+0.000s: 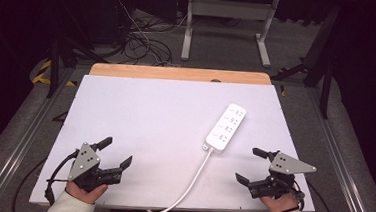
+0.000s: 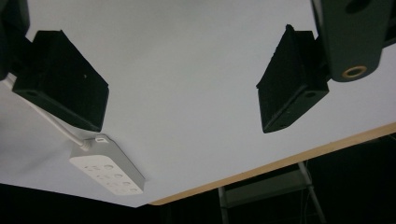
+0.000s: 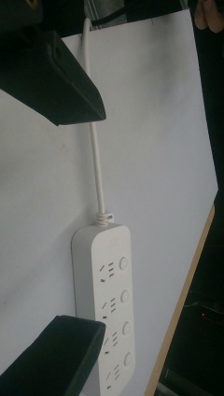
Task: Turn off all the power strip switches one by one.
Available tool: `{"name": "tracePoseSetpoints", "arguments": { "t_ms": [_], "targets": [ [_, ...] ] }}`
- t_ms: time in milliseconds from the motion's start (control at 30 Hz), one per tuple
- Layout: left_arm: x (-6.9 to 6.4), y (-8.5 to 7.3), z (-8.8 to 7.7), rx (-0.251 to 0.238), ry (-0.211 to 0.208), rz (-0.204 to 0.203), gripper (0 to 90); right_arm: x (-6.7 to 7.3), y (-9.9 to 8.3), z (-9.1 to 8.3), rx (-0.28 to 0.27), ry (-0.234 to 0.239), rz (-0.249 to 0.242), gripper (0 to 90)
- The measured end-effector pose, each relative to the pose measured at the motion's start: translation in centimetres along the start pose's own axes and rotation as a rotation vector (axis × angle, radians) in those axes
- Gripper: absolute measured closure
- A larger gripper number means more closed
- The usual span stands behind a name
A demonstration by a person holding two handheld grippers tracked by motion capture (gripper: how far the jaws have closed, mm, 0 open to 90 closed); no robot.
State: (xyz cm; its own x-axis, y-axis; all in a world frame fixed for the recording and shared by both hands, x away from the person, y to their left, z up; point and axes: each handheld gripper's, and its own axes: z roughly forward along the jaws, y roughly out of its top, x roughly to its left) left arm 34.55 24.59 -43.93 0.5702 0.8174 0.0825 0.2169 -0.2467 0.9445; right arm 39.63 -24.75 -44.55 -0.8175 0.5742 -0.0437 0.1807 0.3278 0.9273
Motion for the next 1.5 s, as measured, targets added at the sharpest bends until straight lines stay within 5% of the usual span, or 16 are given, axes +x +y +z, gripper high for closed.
{"name": "tracePoseSetpoints", "arguments": {
  "t_ms": [267,467,767,1133,1367,1500],
  "targets": [
    [-0.2,0.0,0.0,-0.001,0.035,0.030,17.1,-0.2,0.1,0.2,-0.008,0.009,0.004,0.0],
    [-0.2,0.0,-0.1,-0.004,0.059,0.044,17.2,0.3,1.0,0.1,0.035,-0.005,-0.026,19.4],
    [0.1,0.1,-0.1,0.011,0.042,0.008,17.1,0.0,1.7,0.1,0.041,0.016,0.022,26.2],
    [0.0,0.1,-0.1,0.018,0.064,0.041,17.1,-0.5,4.2,1.6,0.128,0.015,-0.001,39.8],
    [0.0,0.1,-0.1,0.018,0.066,0.038,17.1,-1.0,6.0,2.5,0.154,0.013,0.006,52.5],
    [0.0,0.0,-0.1,0.018,0.068,0.038,17.1,-1.2,6.9,3.2,0.182,-0.003,-0.004,66.9]
  ]
}}
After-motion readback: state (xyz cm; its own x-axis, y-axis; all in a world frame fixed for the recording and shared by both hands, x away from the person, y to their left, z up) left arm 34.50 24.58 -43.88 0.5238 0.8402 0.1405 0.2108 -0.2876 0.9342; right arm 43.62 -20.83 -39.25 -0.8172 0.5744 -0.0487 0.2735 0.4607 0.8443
